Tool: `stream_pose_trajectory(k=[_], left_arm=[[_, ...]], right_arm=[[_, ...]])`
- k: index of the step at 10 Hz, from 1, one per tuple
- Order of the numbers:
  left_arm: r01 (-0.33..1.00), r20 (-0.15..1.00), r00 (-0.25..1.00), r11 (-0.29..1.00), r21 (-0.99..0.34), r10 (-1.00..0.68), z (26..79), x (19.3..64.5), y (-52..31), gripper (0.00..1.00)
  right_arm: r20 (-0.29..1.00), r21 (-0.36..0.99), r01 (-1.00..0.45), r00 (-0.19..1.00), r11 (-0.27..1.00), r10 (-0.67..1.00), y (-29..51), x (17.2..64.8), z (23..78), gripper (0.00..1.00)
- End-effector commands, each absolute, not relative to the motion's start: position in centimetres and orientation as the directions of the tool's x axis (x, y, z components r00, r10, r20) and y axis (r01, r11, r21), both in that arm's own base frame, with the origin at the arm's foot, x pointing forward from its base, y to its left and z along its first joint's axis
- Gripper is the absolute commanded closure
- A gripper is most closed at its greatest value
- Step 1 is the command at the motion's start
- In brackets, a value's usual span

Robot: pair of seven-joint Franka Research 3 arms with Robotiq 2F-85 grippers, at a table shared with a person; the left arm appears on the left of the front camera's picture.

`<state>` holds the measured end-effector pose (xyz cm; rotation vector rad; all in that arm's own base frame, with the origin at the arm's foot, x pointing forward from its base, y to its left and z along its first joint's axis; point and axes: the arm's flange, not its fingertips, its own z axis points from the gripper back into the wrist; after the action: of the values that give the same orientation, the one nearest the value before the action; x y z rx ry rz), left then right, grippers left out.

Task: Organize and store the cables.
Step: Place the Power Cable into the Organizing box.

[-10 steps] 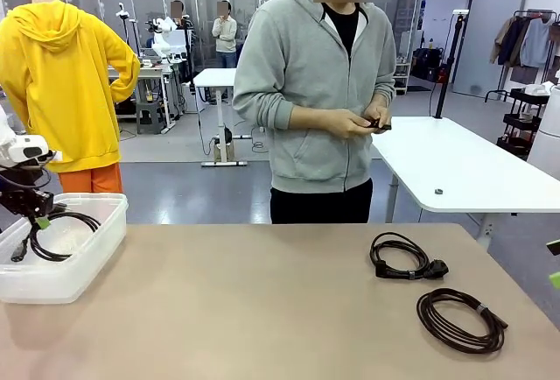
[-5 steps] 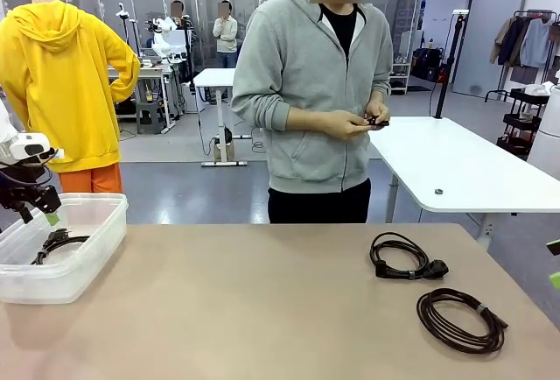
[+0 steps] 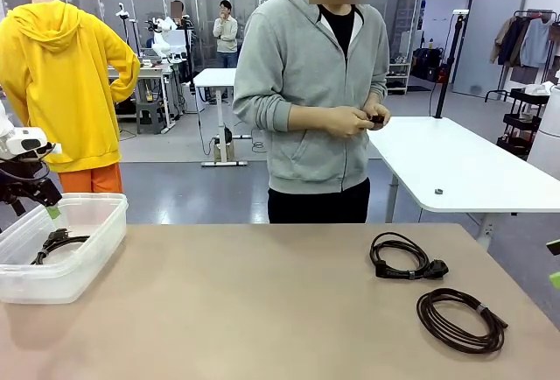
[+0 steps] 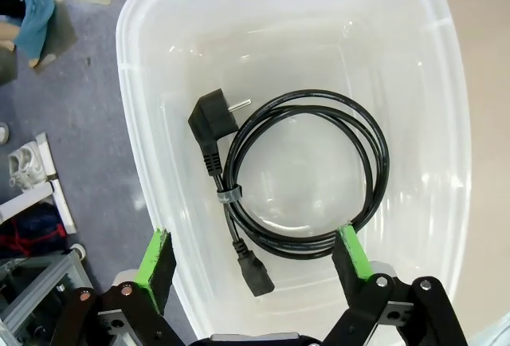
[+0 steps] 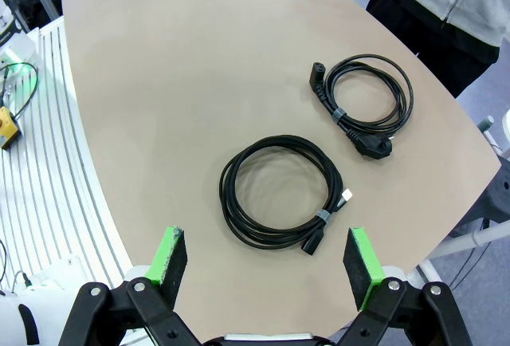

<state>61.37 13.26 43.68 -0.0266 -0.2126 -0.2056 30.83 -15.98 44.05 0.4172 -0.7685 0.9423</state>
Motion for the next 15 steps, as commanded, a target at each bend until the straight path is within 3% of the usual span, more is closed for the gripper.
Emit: stream_pose_trajectory(k=[1,15], left_arm=[[0.207,0.204,0.958,0.978,-0.008,-0.201,43.31,61.51,13.23,0.0],[0.206,0.207,0.958,0.978,-0.007,-0.2,43.4,61.41,13.18,0.0]], right_arm=[[0.756,-0.015,-0.851,0.335,0.526,0.563,-16.15,30.95,44.13,0.0],[0.756,-0.015,-0.851,0.335,0.526,0.563,-16.15,30.95,44.13,0.0]])
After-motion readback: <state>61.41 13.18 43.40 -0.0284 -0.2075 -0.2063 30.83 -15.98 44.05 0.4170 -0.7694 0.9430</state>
